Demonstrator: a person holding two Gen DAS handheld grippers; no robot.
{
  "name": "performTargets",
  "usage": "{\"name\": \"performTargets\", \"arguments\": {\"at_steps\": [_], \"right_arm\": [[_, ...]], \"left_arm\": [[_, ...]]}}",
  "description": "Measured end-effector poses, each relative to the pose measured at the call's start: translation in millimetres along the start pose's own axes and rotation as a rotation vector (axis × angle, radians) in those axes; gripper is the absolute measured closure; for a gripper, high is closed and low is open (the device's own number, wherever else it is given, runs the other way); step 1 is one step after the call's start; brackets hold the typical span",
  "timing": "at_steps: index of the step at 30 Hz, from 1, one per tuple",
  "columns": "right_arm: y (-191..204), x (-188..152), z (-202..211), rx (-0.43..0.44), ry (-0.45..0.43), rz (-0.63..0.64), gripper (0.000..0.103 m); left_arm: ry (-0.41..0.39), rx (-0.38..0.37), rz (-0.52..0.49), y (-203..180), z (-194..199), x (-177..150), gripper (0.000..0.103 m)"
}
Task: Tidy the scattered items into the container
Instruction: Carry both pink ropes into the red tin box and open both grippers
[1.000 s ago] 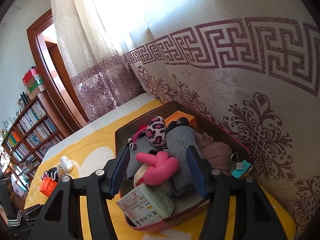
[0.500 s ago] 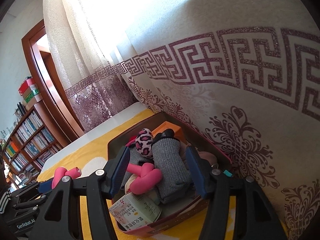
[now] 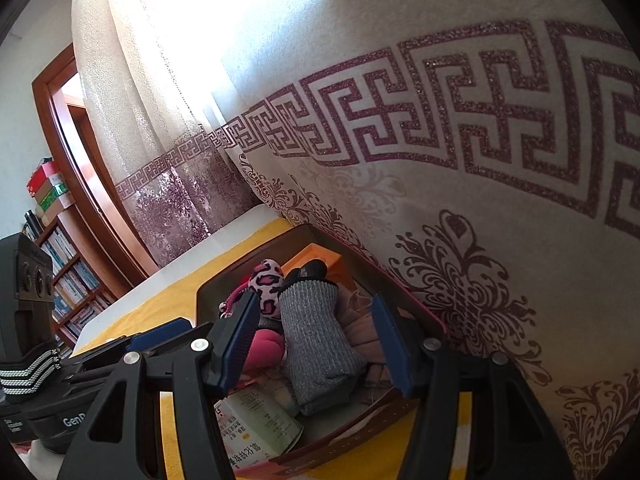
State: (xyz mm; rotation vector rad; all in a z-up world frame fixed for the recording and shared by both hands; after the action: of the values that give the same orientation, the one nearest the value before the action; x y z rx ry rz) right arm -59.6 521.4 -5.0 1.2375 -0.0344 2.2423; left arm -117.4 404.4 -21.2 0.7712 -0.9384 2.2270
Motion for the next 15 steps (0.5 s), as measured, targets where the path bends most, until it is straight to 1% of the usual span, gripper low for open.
{"name": "performTargets", "arguments": {"at_steps": [6, 7, 8, 9, 12, 15], "right_arm": [[0.7, -3.3, -4.1, -0.005, 0.006, 0.001, 0.040], [1.7, -4.6, -5.0, -0.004, 0.010, 0.002, 0.040], [3.3, -5.5, -5.5, -0.004, 0.011, 0.003, 0.040], [4.5, -6.1, -5.2, -0.003, 0.011, 0.005, 0.040], [9.0, -5.8, -1.9, 0.002, 0.000, 0.017, 0.040], [14.9, -6.3, 1.0, 0.011, -0.006, 0.030, 0.040]], "left_arm": [[-0.038, 0.039, 0.044, 20.4, 21.7, -1.6, 0.041], [-0.040, 0.049, 0.053, 23.8, 25.0, -2.5, 0.039], [-0.046, 0.055, 0.061, 26.7, 28.3, -2.9, 0.034], [-0.054, 0.060, 0.067, 29.4, 32.3, -3.5, 0.032], [-0.055, 0.085, 0.082, 36.9, 39.7, -8.4, 0.032], [-0.052, 0.088, 0.101, 42.4, 47.1, -15.4, 0.032]]}}
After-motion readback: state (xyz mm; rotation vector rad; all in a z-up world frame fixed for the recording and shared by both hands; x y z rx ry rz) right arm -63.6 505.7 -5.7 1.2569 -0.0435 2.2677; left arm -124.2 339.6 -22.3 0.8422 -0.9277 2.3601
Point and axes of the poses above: each gripper's, at about its wrist camera, not at the fingertips, and z roughly against the way its jaws point, y to its left, x to its top, the point moved 10 cm from there along -z, roughly the way its jaws point, and after that the axes turned 10 degrees about -x, right-handed, at the moved point
